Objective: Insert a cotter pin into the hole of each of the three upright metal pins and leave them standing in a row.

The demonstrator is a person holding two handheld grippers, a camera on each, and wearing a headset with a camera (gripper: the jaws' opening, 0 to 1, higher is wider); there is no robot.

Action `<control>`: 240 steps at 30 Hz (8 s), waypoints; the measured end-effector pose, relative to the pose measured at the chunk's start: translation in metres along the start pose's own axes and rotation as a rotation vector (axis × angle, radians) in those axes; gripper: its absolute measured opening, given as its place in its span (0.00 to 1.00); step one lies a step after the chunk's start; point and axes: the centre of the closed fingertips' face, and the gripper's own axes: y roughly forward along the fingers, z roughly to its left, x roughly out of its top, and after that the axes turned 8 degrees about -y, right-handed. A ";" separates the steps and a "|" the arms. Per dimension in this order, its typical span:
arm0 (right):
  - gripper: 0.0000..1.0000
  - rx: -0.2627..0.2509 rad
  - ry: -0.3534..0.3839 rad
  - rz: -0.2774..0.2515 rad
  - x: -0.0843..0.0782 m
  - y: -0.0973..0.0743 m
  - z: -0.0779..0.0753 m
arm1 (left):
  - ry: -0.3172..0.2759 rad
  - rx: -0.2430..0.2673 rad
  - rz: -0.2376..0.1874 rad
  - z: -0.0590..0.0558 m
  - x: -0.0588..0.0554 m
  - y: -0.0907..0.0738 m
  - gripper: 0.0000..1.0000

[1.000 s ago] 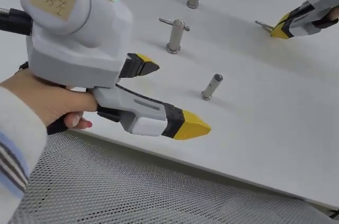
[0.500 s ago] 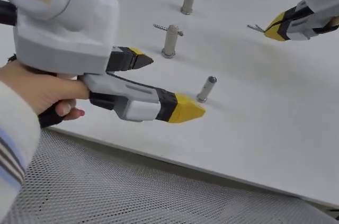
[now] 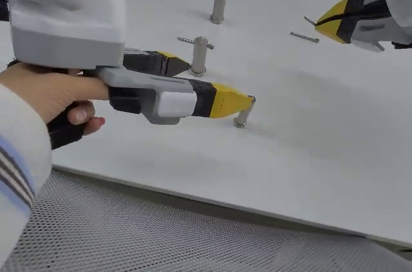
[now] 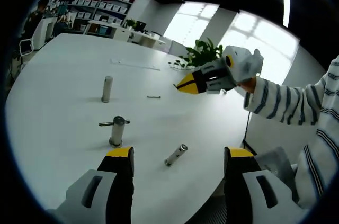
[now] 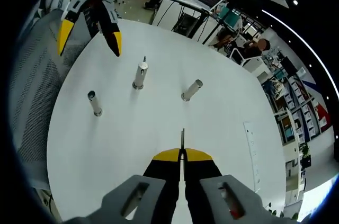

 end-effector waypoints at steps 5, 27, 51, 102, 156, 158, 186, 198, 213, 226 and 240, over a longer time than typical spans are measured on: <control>0.00 -0.029 -0.028 -0.025 0.014 -0.009 0.008 | -0.018 -0.013 -0.009 -0.003 0.006 0.004 0.64; 0.00 -0.094 -0.031 -0.126 0.076 -0.026 0.065 | -0.084 -0.124 -0.052 -0.019 0.030 0.026 0.39; 0.00 -0.093 -0.028 -0.182 0.102 -0.034 0.074 | -0.080 -0.181 -0.046 -0.031 0.031 0.028 0.00; 0.00 0.152 0.365 -0.280 0.089 -0.031 0.106 | 0.198 -0.235 0.074 -0.048 0.003 0.021 0.00; 0.00 0.262 0.311 -0.084 0.040 -0.006 0.132 | 0.559 -0.112 0.239 -0.011 -0.024 0.047 0.16; 0.00 0.263 0.314 -0.084 0.040 -0.005 0.131 | 0.570 -0.114 0.249 -0.007 -0.022 0.050 0.15; 0.00 0.264 0.315 -0.082 0.044 -0.001 0.130 | 0.576 -0.145 0.300 -0.012 -0.025 0.052 0.06; 0.00 0.265 0.333 -0.111 0.054 0.005 0.129 | 0.577 -0.143 0.299 -0.011 -0.026 0.053 0.06; 0.00 0.281 0.334 -0.140 0.068 0.008 0.130 | 0.582 -0.151 0.302 -0.012 -0.026 0.056 0.06; 0.00 0.272 0.301 -0.151 0.068 0.008 0.127 | 0.578 -0.151 0.304 -0.013 -0.026 0.055 0.06; 0.06 0.236 0.324 -0.125 0.057 0.004 0.119 | 0.584 -0.148 0.302 -0.012 -0.027 0.056 0.06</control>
